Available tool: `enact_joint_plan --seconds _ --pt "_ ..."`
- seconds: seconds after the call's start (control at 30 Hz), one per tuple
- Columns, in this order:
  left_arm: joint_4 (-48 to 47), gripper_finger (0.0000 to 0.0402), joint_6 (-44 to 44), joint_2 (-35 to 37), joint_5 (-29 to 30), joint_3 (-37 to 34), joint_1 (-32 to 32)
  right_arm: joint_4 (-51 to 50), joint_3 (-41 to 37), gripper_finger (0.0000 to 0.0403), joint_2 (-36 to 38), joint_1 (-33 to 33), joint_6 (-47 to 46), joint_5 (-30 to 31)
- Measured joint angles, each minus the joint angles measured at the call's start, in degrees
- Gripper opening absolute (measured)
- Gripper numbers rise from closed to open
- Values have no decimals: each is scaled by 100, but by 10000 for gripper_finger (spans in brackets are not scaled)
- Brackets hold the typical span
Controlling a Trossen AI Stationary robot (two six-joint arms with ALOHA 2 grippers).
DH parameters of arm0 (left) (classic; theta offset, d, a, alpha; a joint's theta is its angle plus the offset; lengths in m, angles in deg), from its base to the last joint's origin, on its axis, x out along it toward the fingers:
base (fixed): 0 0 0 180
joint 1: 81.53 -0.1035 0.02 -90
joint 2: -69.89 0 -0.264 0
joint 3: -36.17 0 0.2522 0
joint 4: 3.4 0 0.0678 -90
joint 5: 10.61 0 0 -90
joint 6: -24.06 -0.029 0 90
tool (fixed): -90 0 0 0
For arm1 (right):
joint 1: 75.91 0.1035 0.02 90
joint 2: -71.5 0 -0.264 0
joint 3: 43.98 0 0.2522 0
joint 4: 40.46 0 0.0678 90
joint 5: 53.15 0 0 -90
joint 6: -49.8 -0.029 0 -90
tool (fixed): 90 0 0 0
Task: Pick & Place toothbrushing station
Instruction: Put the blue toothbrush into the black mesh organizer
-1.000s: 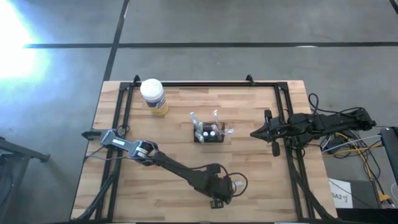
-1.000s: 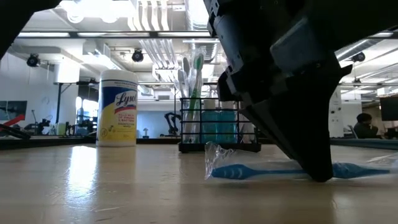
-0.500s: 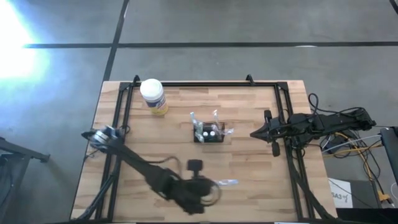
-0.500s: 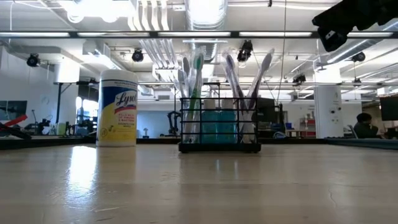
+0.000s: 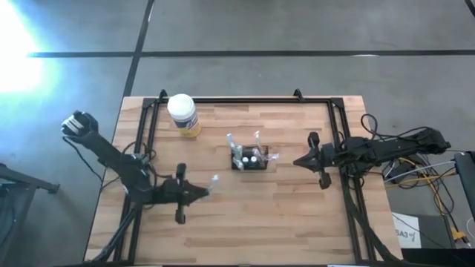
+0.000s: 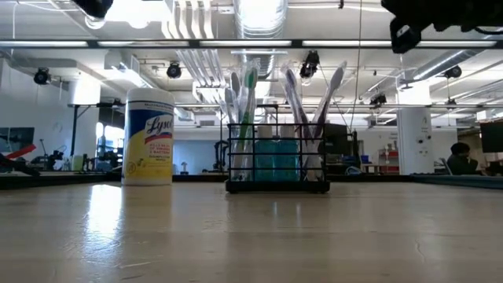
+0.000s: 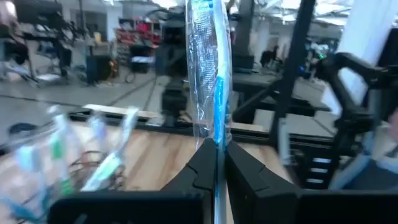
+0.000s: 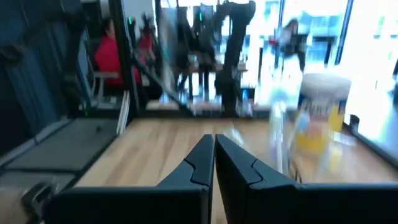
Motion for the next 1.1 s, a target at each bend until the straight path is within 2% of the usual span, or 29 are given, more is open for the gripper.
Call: enact_joint_plan --seconds 0.1,0.2,0.43,0.6,0.87,1.0,1.1 --pt "981 18 -404 86 -124 -772 -107 856 -147 13 -262 0 298 -9" --pt "1728 18 -830 205 -325 -1132 -210 1609 -211 13 -551 0 590 -11" --pt "1519 18 -1659 216 -797 -1170 -422 2794 -235 13 -1492 -2 919 31" --pt "1433 18 -1948 207 -871 -1107 -614 3556 -210 19 -2374 -2 920 32" --pt "1224 18 -1985 191 -1320 -904 -1092 3665 541 96 -3675 -2 832 33" --pt "618 18 -2001 191 -1981 -604 -1251 3653 1207 132 -4314 -2 575 30" --pt "157 18 -2042 191 -2099 -296 -1312 3648 1771 155 -4759 -4 723 27"
